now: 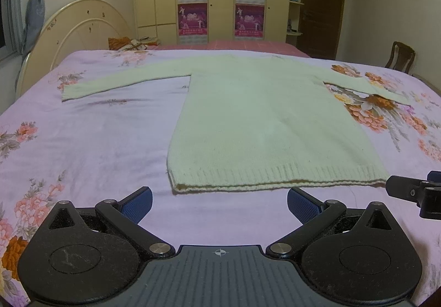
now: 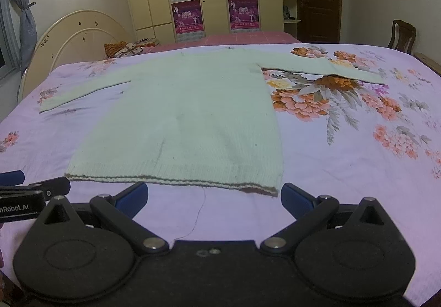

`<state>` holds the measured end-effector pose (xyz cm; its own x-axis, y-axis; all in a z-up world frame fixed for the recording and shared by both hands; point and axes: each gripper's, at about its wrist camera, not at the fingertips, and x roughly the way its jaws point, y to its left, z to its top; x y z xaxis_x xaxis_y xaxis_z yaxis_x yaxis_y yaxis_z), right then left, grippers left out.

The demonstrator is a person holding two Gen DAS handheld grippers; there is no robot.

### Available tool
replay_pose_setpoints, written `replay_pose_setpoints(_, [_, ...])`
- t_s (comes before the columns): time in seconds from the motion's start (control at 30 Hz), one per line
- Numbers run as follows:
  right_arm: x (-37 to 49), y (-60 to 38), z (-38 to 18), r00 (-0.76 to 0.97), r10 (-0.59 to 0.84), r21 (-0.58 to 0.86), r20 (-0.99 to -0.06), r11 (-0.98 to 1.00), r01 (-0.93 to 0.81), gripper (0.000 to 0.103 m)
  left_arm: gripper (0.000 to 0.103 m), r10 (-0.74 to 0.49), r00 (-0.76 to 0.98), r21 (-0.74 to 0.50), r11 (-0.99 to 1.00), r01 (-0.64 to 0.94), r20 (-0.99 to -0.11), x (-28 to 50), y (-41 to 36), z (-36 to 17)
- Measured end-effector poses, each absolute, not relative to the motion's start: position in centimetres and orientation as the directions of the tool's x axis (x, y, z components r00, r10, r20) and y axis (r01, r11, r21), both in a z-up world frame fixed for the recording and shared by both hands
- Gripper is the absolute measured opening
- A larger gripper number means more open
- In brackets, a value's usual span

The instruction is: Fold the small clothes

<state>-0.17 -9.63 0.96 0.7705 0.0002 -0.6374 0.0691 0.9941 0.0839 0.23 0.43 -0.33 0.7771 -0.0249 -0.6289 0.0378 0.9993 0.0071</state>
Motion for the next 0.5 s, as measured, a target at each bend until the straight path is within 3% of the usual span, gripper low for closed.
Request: replay_pose_setpoints(0.5, [-0.37,-10.03,0.89,0.771,-0.008,0.087,-0.637,0.993,0.083,0.102,0.103,-0.031,0.783,0.001,0.999,0.04,-0.621,0.22,0.13,0.05])
